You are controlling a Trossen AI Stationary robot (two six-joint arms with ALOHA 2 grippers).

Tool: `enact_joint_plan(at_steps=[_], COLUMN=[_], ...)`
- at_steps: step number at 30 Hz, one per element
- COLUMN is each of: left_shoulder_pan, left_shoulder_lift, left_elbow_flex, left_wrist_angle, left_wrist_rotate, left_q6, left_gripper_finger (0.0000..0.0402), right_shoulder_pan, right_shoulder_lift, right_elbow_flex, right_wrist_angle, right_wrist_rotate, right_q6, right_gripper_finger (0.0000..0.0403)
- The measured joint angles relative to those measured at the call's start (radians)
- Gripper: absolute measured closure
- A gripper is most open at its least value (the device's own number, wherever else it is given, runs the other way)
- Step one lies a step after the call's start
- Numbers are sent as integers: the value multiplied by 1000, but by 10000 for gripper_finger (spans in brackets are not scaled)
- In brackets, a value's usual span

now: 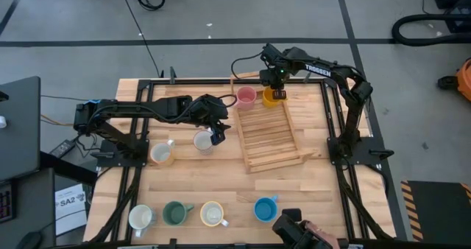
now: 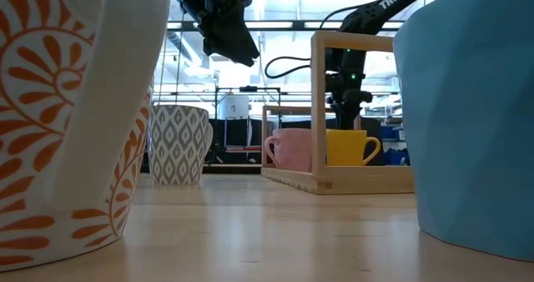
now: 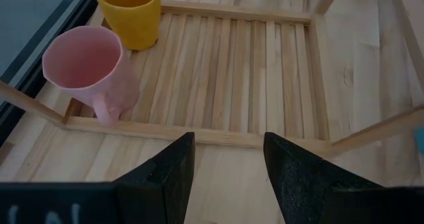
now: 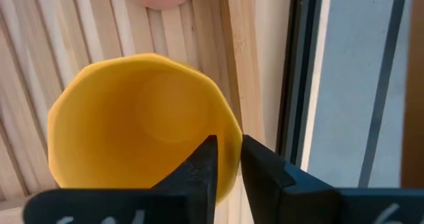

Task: Place coffee mugs
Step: Put the yellow mug on the shelf, then put the gray patterned mug on the shelf

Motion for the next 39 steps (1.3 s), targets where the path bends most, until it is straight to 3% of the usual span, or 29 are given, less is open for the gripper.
enact_joint_plan(at_steps=[13, 29, 39], left_shoulder_pan=[0, 0, 0], left_shoulder_lift=[0, 0, 0], left_elbow_flex=[0, 0, 0], left_wrist_angle=[0, 0, 0], left_wrist_rotate=[0, 0, 0], left_q6=[0, 0, 0], left_gripper_finger=[214, 214, 214], right_shoulder_pan=[0, 0, 1], right_shoulder_lift=[0, -4, -133], right_elbow_flex=[0, 0, 1], right_wrist_angle=[6, 5, -48], right_wrist_rotate=[3, 6, 10], right_q6=[0, 0, 0], right_gripper_finger=[267, 268, 268])
